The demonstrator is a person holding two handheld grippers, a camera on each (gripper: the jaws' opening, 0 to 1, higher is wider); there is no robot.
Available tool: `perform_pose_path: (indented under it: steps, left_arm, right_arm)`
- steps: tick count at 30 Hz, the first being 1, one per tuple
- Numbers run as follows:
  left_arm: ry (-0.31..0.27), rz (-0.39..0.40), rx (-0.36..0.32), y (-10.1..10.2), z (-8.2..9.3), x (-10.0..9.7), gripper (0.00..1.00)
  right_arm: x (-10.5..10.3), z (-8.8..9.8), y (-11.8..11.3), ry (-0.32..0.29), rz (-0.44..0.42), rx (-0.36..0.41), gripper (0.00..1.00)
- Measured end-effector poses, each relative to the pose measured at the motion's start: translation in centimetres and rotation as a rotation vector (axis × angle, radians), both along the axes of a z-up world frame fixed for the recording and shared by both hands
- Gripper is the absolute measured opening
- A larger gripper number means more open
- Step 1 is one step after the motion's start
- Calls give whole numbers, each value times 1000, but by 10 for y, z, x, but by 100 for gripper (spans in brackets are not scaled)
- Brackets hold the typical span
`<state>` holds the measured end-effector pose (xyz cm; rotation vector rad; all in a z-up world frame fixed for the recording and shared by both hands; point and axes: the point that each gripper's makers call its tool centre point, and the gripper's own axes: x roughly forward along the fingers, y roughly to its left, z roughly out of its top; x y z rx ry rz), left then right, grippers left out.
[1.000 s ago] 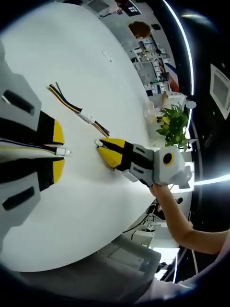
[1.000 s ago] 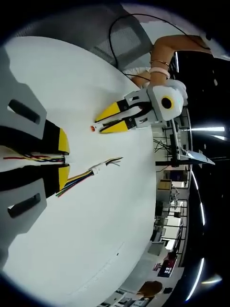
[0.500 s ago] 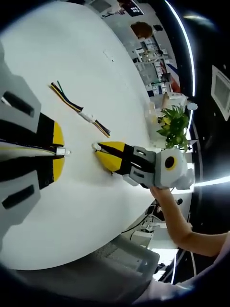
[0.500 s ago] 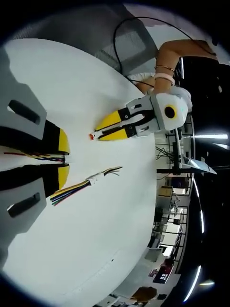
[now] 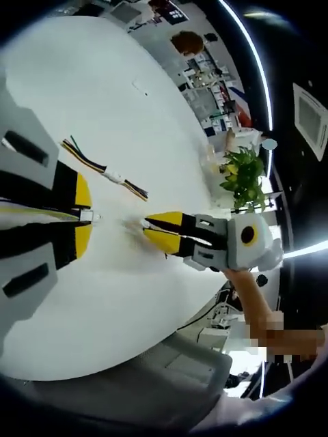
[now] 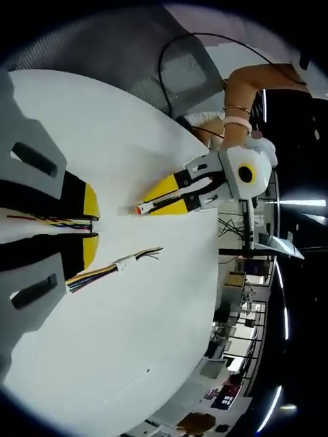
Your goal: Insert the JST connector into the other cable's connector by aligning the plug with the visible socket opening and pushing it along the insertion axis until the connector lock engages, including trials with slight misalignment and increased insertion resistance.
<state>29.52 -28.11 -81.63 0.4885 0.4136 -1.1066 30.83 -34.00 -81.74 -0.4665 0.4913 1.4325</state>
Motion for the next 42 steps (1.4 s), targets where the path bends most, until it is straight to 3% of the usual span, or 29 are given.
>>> perform_pose_path:
  steps: [5,13,22,42]
  left_arm:
    - [19,-17,-8,-3,4,4,0]
    - [-15,-74,21,-7,18,4,0]
    - [-36,-133,-17,-17,35,4,0]
    - [8,-154,-55,-25,46,-4,0]
  right_arm:
    - [-2,9,-1,-1,19,-9,3]
    - [-16,28,8,-24,75,6,3]
    - [-22,44,21,-64,122,23,3]
    - [-27,44,26,-82,166,21,3]
